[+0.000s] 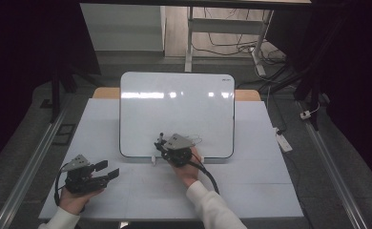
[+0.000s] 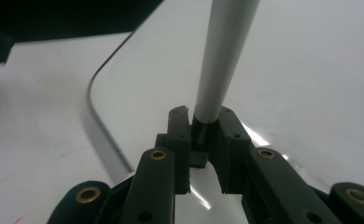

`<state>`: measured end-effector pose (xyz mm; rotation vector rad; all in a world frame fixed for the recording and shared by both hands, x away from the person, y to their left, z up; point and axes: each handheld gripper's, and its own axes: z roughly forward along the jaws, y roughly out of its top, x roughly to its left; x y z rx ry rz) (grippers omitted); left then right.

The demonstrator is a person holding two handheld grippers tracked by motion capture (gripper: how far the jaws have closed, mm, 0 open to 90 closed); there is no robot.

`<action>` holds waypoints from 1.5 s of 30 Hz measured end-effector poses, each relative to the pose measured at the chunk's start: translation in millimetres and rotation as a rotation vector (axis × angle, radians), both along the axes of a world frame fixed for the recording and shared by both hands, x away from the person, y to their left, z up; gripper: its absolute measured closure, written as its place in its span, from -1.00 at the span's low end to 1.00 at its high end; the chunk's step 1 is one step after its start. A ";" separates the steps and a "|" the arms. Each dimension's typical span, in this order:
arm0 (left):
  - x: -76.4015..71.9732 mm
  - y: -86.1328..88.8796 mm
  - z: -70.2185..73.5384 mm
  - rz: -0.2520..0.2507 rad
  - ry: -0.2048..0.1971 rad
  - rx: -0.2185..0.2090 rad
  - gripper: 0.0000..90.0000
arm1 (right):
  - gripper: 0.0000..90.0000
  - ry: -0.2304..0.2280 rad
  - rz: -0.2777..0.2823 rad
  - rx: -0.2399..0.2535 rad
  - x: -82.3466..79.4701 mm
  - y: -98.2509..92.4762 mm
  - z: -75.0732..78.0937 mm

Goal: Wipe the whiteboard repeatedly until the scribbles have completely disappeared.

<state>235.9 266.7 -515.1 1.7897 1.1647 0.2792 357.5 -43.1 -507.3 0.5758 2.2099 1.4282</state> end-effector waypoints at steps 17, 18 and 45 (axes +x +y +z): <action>0.7 -1.8 -0.5 -0.005 0.002 0.007 -0.25 | 0.72 -0.031 -0.020 -0.061 -4.8 -7.6 2.4; -0.1 -1.4 -0.2 -0.001 0.002 0.005 -0.25 | 0.72 -0.004 -0.090 0.031 3.3 -21.2 7.1; 0.9 -2.0 -0.2 -0.004 0.000 0.006 -0.24 | 0.72 -0.014 -0.142 0.028 0.6 -39.9 8.5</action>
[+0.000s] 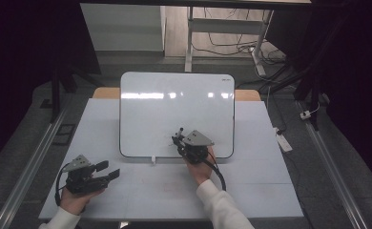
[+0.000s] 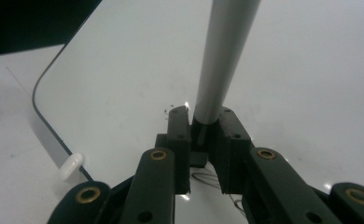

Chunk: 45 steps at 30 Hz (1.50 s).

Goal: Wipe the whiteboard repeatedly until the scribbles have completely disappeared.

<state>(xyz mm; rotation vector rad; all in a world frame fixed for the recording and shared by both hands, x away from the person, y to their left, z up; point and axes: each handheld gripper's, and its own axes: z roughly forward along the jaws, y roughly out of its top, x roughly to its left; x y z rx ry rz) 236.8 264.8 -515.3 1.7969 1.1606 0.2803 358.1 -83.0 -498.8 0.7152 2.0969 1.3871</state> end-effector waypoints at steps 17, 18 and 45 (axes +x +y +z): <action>0.2 0.2 -0.2 0.001 0.001 -0.003 -0.24 | 0.72 -0.009 -0.066 -0.017 -3.8 -14.4 1.8; 0.5 0.1 -0.1 0.002 0.001 -0.002 -0.24 | 0.72 -0.009 -0.066 -0.017 -3.8 -14.4 1.8; 0.4 -0.2 1.8 -0.002 -0.012 -0.005 -0.24 | 0.72 -0.053 0.003 -0.055 -10.5 20.2 -6.7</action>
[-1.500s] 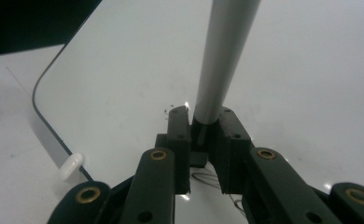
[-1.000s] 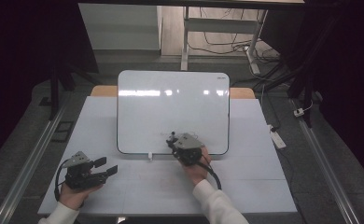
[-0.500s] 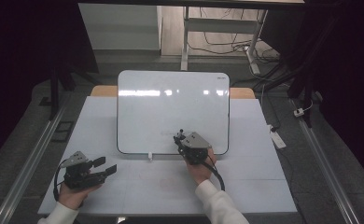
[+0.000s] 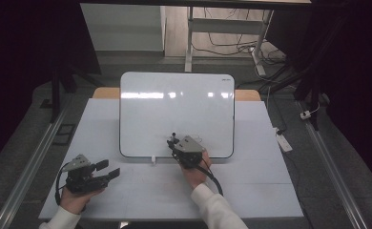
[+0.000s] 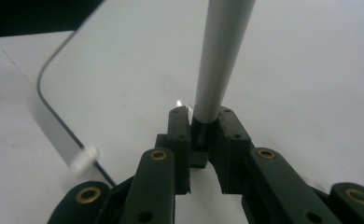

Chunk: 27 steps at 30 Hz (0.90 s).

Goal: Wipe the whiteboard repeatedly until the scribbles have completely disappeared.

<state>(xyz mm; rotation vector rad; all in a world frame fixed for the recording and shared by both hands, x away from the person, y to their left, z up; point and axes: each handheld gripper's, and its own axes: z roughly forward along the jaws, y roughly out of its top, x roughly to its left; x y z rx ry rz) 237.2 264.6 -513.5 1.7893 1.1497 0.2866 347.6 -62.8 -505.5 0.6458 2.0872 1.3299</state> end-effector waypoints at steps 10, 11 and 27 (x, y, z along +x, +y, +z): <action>0.3 2.0 -0.6 0.006 0.000 -0.004 -0.24 | 0.73 0.003 0.050 -0.005 13.9 19.3 9.7; 0.3 1.9 -0.6 0.006 0.000 -0.004 -0.24 | 0.73 0.002 0.042 0.006 15.6 17.2 10.8; 0.6 1.5 -0.8 0.008 -0.002 -0.002 -0.24 | 0.72 0.003 0.035 0.026 9.6 9.6 4.2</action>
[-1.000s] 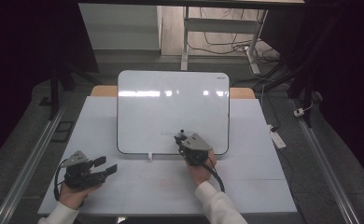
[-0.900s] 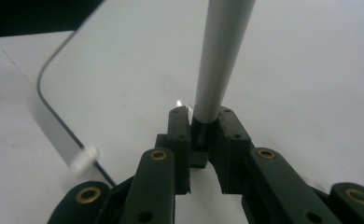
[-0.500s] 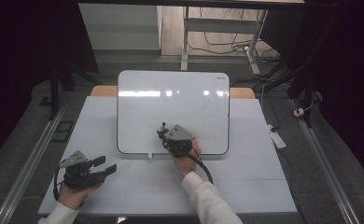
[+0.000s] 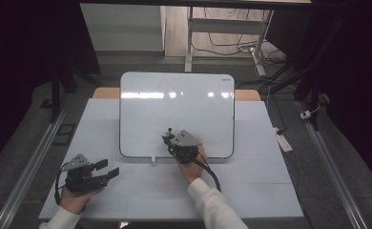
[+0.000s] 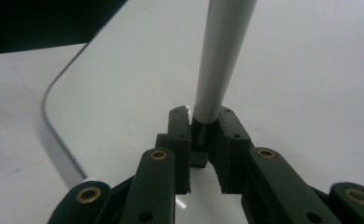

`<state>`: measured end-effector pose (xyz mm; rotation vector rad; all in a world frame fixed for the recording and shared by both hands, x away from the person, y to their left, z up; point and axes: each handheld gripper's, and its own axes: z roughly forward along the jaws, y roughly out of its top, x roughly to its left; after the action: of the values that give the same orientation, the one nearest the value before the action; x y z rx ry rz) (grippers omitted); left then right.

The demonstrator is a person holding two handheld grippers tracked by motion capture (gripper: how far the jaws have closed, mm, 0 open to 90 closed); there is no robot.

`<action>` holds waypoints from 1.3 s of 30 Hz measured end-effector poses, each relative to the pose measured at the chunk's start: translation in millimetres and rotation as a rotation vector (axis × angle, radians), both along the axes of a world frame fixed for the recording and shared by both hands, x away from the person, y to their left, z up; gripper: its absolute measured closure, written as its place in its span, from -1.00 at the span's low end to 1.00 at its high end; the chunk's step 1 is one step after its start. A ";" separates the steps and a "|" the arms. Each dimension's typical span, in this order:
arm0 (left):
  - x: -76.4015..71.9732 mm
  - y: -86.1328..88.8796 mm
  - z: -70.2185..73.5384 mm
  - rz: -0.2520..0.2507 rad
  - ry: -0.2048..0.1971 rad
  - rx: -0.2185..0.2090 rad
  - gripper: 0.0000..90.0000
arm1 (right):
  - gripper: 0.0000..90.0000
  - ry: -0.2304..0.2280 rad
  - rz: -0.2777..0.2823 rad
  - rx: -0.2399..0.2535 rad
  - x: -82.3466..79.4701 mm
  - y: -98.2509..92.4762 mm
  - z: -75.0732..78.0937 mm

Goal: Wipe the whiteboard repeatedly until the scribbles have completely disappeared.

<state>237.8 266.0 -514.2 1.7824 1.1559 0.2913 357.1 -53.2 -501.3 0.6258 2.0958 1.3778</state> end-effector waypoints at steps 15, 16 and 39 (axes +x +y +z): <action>0.0 -0.3 0.6 -0.002 -0.003 -0.008 -0.24 | 0.72 -0.047 -0.114 0.026 -6.9 -20.5 -3.1; 0.1 0.0 0.6 -0.002 -0.004 -0.010 -0.24 | 0.73 -0.050 -0.171 0.034 -6.1 -40.0 0.0; 1.5 -1.9 1.8 -0.003 -0.011 -0.009 -0.24 | 0.72 -0.033 -0.085 -0.018 -10.5 -28.3 -4.0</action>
<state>239.3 264.1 -512.4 1.7725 1.1446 0.2935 346.6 -81.5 -505.3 0.6721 2.0300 1.3127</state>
